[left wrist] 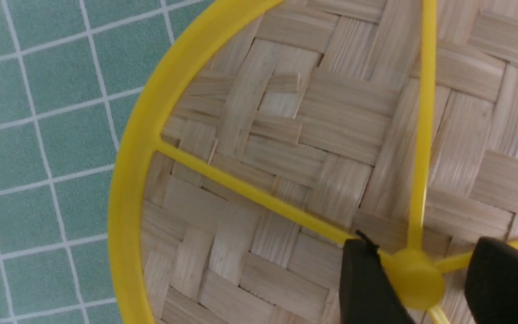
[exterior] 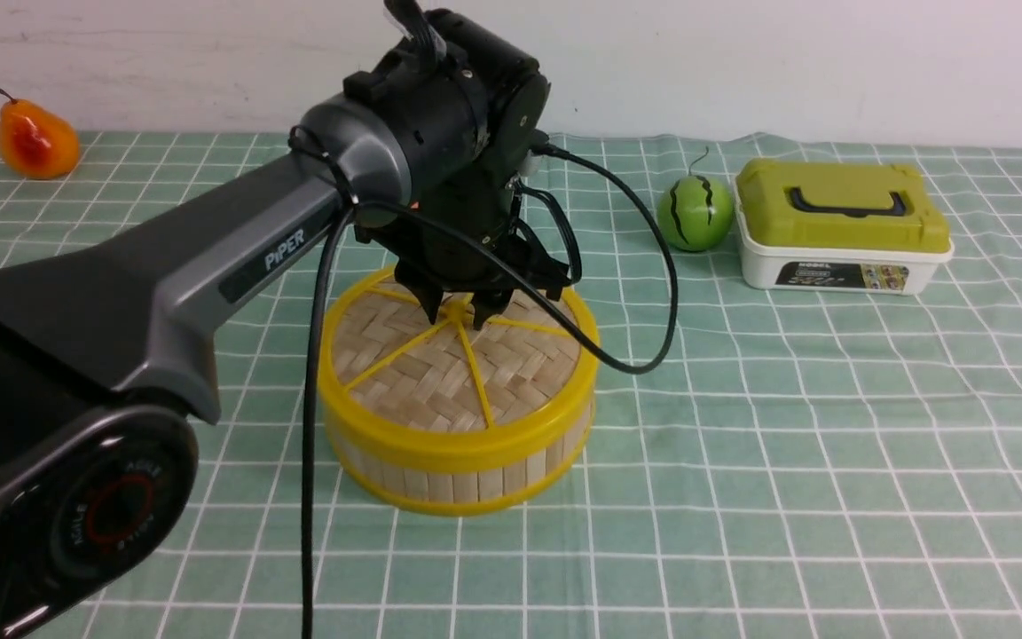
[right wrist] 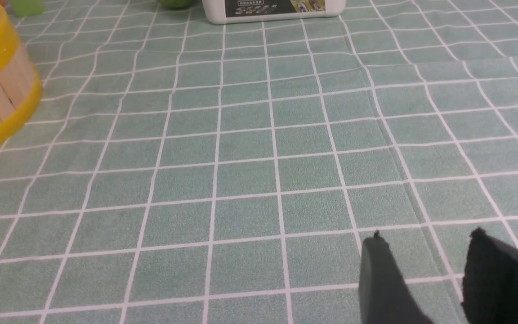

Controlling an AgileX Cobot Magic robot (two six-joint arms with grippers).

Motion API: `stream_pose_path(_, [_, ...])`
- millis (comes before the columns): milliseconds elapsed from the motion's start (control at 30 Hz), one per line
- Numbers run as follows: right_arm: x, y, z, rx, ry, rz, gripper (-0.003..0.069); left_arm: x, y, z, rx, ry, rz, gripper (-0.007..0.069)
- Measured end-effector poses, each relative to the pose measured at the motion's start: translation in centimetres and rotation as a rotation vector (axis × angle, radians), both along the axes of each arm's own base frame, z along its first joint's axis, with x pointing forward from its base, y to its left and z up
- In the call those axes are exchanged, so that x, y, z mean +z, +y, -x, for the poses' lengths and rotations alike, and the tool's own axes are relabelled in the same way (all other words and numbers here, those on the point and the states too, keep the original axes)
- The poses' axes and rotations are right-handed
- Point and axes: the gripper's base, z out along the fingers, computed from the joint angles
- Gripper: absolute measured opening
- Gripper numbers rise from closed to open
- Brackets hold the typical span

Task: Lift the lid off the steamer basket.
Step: Use the left arm to lift the lid of the steamer, then use the left arm to place the steamer lid on the table

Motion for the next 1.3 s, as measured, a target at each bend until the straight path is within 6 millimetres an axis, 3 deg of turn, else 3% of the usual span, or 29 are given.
stream_pose_path(500, [0.0, 0.0, 0.0, 0.000, 0.000, 0.000, 0.0241, -0.1, -0.2, 0.1, 0.044, 0.013, 0.044, 0.0184])
stream_pose_path(600, [0.0, 0.0, 0.0, 0.000, 0.000, 0.000, 0.0241, -0.1, -0.1, 0.1, 0.048, 0.014, 0.044, 0.0115])
stream_pose_path(833, [0.0, 0.0, 0.0, 0.000, 0.000, 0.000, 0.0241, 0.7, -0.1, 0.4, 0.066, 0.009, 0.077, 0.0112])
stream_pose_path(900, [0.0, 0.0, 0.0, 0.000, 0.000, 0.000, 0.0241, 1.7, -0.1, 0.7, 0.076, 0.005, 0.113, 0.0112])
stream_pose_path(1033, [0.0, 0.0, 0.0, 0.000, 0.000, 0.000, 0.0241, 8.5, 1.1, 3.3, 0.072, -0.101, 0.219, 0.0112])
stream_pose_path(1100, [0.0, 0.0, 0.0, 0.000, 0.000, 0.000, 0.0241, 10.2, 1.6, 4.1, 0.070, -0.133, 0.240, 0.0112])
stream_pose_path(1167, [0.0, 0.0, 0.0, 0.000, 0.000, 0.000, 0.0241, 13.9, 3.7, 6.3, 0.063, -0.195, 0.267, 0.0112])
stream_pose_path(1233, [0.0, 0.0, 0.0, 0.000, 0.000, 0.000, 0.0241, 14.8, 4.8, 7.1, 0.066, -0.208, 0.267, 0.0112])
stream_pose_path(1300, [0.0, 0.0, 0.0, 0.000, 0.000, 0.000, 0.0241, 14.5, 7.4, 8.3, 0.104, -0.176, 0.234, 0.0112])
